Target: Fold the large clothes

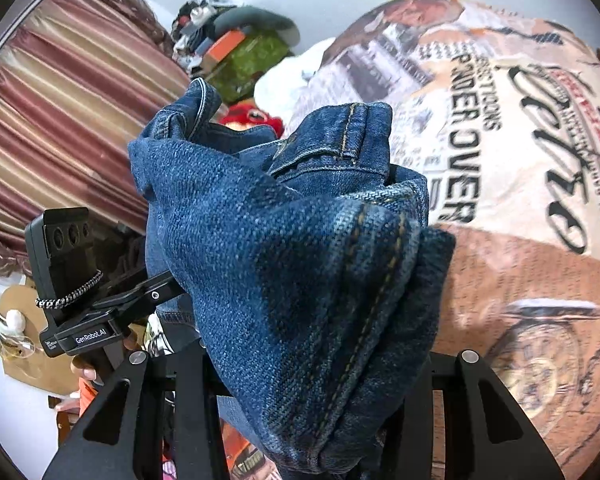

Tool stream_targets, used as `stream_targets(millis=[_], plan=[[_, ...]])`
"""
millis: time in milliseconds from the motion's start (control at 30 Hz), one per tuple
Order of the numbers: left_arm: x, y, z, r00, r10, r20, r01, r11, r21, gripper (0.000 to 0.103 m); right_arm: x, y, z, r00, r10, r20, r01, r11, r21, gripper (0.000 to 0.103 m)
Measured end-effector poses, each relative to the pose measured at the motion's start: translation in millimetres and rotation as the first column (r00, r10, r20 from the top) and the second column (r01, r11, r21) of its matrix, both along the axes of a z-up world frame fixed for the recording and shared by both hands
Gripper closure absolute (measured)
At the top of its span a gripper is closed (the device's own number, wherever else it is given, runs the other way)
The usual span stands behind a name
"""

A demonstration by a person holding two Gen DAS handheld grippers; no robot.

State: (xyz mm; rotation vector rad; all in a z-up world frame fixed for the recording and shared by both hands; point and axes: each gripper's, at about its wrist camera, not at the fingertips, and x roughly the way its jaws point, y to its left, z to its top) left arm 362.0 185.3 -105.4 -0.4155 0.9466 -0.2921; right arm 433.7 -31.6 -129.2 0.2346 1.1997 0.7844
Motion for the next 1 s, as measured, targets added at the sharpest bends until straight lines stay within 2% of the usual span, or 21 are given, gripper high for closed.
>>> stream_targets(millis=[167, 400, 533, 633, 767, 867, 933, 1000], plan=[[3.8, 22.6, -35.4, 0.997, 0.036, -0.074, -0.037, 0.999, -0.012, 0.038, 9.2, 26.7, -41.0, 0.996, 0.016, -0.082, -0.018, 1.000, -0.022, 0.062], [18.7, 44.5, -105.0, 0.978, 0.081, -0.190, -0.092, 0.995, -0.049, 0.038, 35.8, 52.4, -104.0, 0.982, 0.028, -0.188, -0.044, 0.995, -0.085, 0.062], [27.6, 51.1, -128.5, 0.977, 0.095, -0.193, -0.109, 0.992, -0.059, 0.036, 56.0, 58.4, -127.7, 0.974, 0.047, -0.221, -0.071, 0.992, -0.103, 0.059], [32.7, 56.3, -149.9, 0.975, 0.109, -0.194, -0.122, 0.991, -0.058, 0.029, 67.6, 55.5, -145.8, 0.969, 0.039, -0.245, -0.066, 0.992, -0.103, 0.052], [31.1, 62.9, -154.0, 0.975, 0.107, -0.194, -0.127, 0.988, -0.093, 0.027, 70.0, 47.0, -156.4, 0.965, 0.062, -0.256, -0.080, 0.995, -0.064, 0.049], [21.4, 64.5, -141.1, 0.979, 0.115, -0.167, -0.120, 0.993, -0.019, 0.028, 64.3, 41.1, -146.3, 0.969, 0.067, -0.237, -0.088, 0.993, -0.082, 0.049], [12.6, 61.5, -130.6, 0.983, 0.125, -0.132, -0.116, 0.990, 0.079, 0.028, 59.4, 38.8, -130.1, 0.980, 0.069, -0.185, -0.092, 0.988, -0.122, 0.049], [0.8, 55.4, -113.5, 0.990, 0.116, -0.081, -0.099, 0.977, 0.190, 0.028, 55.0, 35.0, -114.6, 0.991, 0.077, -0.110, -0.095, 0.983, -0.160, 0.049]])
